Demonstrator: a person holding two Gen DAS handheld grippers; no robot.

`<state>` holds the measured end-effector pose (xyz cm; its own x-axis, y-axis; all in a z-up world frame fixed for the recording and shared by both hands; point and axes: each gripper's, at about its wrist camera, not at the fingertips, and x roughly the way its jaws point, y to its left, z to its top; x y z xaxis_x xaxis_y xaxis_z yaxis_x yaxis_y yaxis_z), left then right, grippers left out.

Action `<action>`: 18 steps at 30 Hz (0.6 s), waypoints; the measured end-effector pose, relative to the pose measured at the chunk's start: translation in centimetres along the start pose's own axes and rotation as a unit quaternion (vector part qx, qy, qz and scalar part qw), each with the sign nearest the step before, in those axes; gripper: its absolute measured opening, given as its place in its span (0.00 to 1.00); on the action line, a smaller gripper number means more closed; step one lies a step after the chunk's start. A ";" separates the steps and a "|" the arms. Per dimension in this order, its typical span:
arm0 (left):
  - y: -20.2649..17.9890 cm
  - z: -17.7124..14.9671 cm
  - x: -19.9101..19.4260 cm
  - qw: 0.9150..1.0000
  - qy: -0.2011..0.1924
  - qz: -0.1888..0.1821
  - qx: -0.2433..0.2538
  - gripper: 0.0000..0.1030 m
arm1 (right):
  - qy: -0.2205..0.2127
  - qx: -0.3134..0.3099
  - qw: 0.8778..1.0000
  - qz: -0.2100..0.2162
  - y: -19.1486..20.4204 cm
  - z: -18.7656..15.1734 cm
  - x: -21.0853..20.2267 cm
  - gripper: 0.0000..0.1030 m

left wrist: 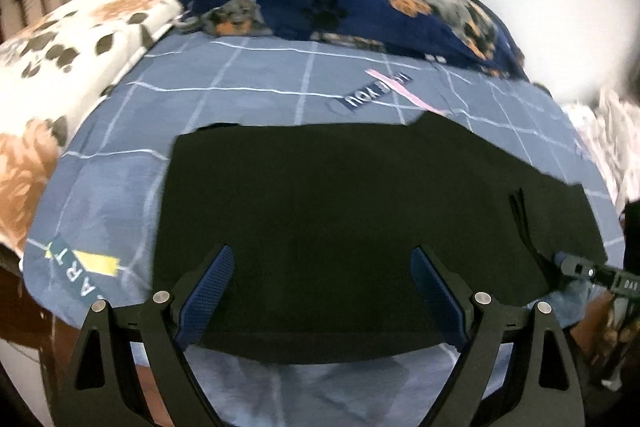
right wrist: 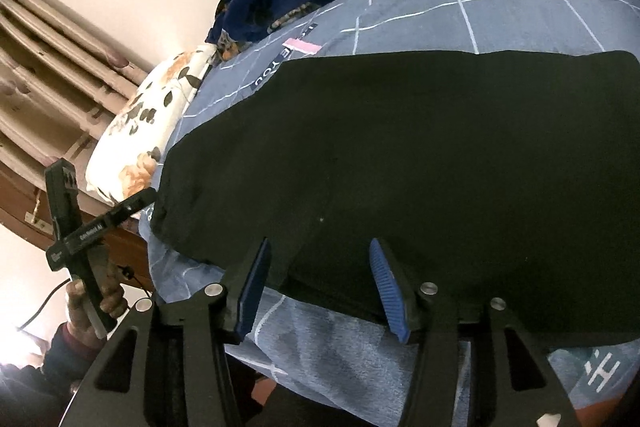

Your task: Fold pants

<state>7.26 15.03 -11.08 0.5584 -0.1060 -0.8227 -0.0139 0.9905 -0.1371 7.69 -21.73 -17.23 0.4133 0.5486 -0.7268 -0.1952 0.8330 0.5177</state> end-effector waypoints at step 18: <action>13.0 -3.2 -1.7 0.953 0.099 -0.192 -0.214 0.85 | -0.028 0.010 0.998 0.047 1.1 0.7 -2.1 0.51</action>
<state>3.48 27.83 -13.28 0.4243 -0.5090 -0.7489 -0.2012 0.7534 -0.6260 7.21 -21.98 -14.79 0.4434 0.6183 -0.6489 -0.2170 0.7765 0.5916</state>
